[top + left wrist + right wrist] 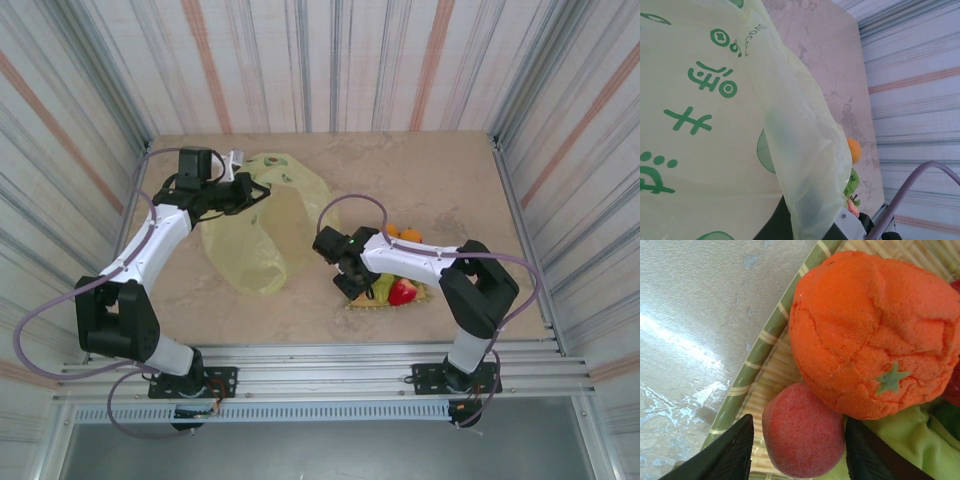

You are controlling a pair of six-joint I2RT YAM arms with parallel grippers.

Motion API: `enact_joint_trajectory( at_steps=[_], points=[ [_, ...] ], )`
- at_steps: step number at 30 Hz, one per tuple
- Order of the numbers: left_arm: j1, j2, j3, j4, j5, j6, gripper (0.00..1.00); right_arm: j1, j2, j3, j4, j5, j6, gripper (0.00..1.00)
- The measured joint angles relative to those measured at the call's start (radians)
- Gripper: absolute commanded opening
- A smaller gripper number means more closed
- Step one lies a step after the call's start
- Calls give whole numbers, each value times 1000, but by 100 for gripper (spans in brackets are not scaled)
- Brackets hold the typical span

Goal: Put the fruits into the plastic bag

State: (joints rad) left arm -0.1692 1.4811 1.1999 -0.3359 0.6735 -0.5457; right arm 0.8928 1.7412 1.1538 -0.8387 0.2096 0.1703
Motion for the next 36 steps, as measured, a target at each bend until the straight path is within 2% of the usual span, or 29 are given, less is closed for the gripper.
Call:
enact_joint_trajectory(
  at_steps=[16, 26, 30, 36],
  points=[
    [0, 0, 0, -3, 8, 0, 0, 0, -26, -8, -8, -8, 0, 38],
    [0, 0, 0, -3, 11, -1, 0, -2, -204, -10, -26, -122, 4, 37],
    [-3, 0, 0, -3, 11, -5, 0, -3, -257, 11, 42, -209, 8, 36],
    [-63, 0, 0, -3, -5, -39, 0, -1, -247, 47, 282, -301, 37, 36]
  ],
)
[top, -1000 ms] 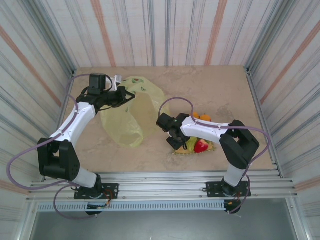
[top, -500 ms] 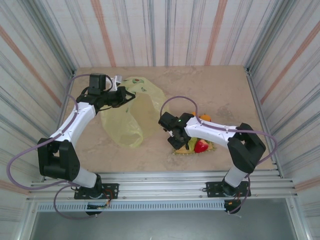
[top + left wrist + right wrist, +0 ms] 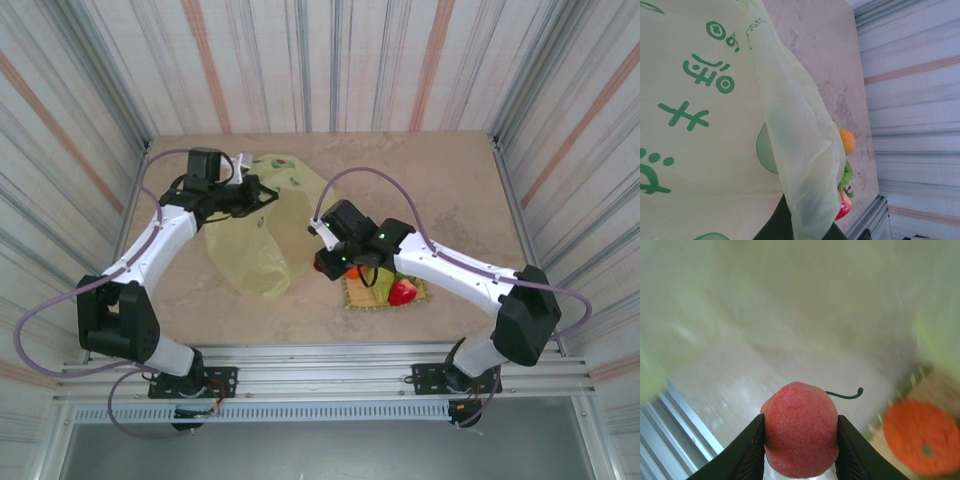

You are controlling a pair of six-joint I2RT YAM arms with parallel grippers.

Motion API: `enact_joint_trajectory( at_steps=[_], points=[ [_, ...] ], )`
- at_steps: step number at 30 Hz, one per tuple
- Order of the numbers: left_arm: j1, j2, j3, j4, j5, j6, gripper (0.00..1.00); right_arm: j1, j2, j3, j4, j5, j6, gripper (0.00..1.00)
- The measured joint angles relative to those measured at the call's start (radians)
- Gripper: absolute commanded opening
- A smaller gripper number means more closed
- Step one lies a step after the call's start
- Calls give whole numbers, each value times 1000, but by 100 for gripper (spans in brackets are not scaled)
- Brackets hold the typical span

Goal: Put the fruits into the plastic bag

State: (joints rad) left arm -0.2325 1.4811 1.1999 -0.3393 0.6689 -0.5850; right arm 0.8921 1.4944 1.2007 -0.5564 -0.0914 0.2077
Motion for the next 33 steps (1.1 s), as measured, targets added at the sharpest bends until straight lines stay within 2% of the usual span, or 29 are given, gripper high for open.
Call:
enact_joint_trajectory(
  at_steps=[8, 16, 19, 25, 33],
  points=[
    [-22, 0, 0, 2, 1, -69, 0, -6, 101, -9, 262, 28, 16, 36],
    [-23, -1, -5, 1, -24, -71, 0, -167, 243, 31, 348, 37, -14, 36],
    [-23, -6, -19, 3, -35, -77, 0, -185, 283, 78, 358, 23, -22, 36],
    [-35, -32, -68, 42, -70, -121, 0, -119, 286, 77, 428, 8, -2, 36],
    [-43, -36, -100, 100, -95, -183, 0, -6, 288, 13, 558, 62, 129, 36]
  ],
)
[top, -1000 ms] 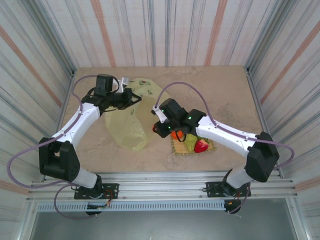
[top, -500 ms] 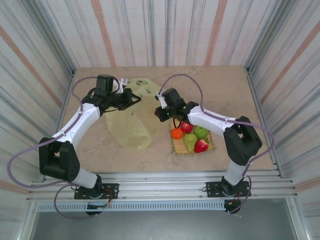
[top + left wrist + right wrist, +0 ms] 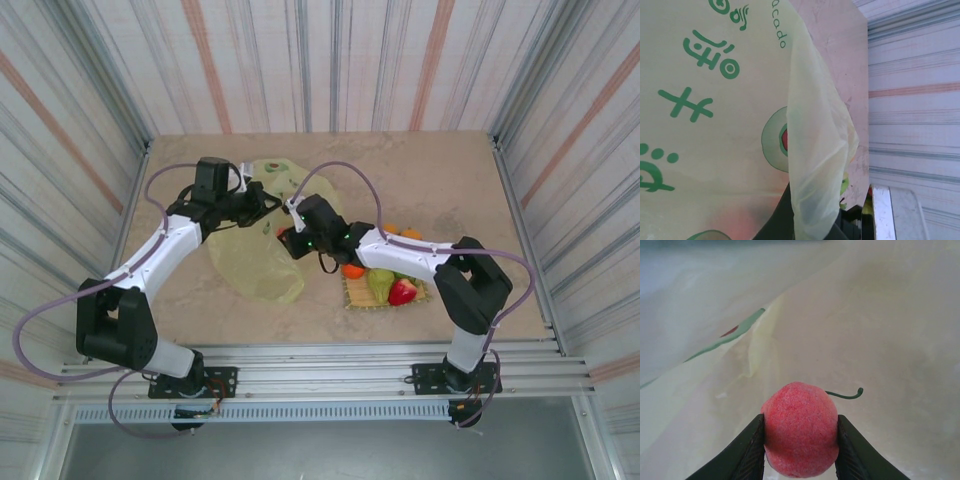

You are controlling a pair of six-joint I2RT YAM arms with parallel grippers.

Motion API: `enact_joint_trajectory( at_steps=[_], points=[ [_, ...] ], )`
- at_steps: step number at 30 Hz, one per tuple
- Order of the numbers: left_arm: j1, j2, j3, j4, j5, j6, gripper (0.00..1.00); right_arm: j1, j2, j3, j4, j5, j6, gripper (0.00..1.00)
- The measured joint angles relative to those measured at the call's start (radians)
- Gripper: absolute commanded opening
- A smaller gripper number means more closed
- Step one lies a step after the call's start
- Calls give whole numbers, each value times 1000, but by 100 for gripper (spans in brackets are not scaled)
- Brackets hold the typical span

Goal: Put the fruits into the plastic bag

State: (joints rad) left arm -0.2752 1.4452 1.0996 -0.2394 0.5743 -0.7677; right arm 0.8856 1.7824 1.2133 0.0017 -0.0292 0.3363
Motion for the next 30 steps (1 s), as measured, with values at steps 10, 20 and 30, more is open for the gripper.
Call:
enact_joint_trajectory(
  at_steps=[10, 20, 30],
  points=[
    [0, 0, 0, 27, 1, -43, 0, -4, 129, -10, 141, 97, 188, 37],
    [0, 0, -1, 57, 2, -69, 0, -13, 254, 36, 248, 168, 326, 41],
    [-1, 3, -1, 77, 10, -76, 0, -62, 357, 148, 343, 82, 465, 66]
  ],
)
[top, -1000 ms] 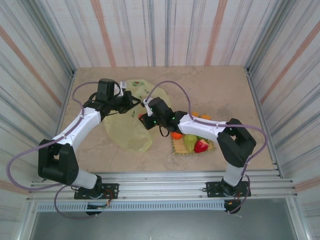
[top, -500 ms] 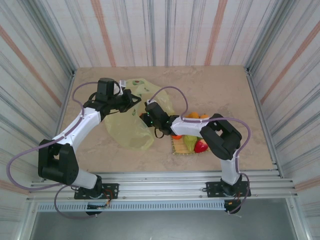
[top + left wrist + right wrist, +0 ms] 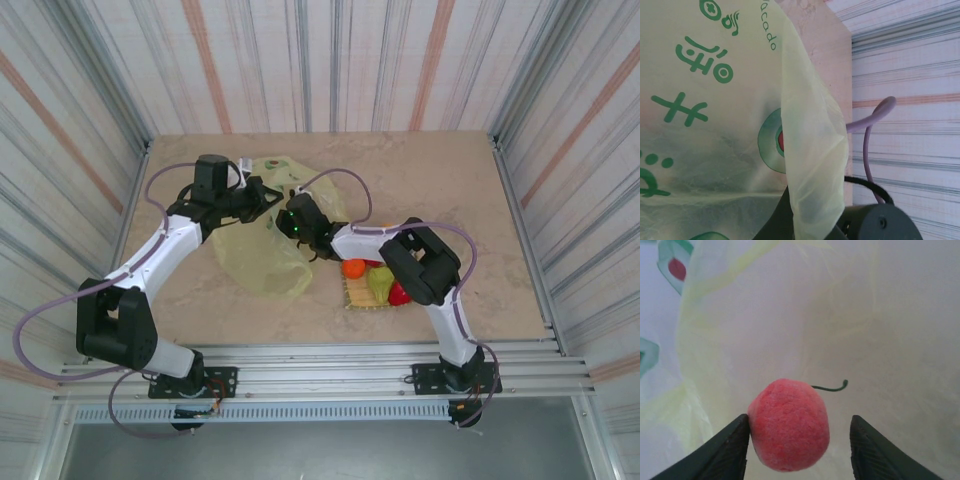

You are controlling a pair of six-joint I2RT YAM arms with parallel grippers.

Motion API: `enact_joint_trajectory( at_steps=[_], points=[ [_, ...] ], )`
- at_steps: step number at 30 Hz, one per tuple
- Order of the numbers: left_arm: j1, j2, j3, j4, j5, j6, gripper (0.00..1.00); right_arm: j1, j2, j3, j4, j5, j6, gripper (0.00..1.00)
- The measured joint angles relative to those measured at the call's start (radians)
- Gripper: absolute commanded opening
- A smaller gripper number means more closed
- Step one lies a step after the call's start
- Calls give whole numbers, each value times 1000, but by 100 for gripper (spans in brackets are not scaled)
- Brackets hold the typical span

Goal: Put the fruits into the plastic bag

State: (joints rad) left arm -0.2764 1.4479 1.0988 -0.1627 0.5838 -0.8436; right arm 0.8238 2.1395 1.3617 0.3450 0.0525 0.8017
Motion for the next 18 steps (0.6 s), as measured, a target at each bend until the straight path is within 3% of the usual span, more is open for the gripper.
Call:
enact_joint_trajectory(
  at_steps=[7, 18],
  points=[
    [0, 11, 0, 4, 10, 0, 0, -18, 0, -1, 29, -77, 6, 73],
    [3, 24, 1, 4, 21, 0, 0, -19, -24, -30, -69, -125, -77, 74]
  ],
)
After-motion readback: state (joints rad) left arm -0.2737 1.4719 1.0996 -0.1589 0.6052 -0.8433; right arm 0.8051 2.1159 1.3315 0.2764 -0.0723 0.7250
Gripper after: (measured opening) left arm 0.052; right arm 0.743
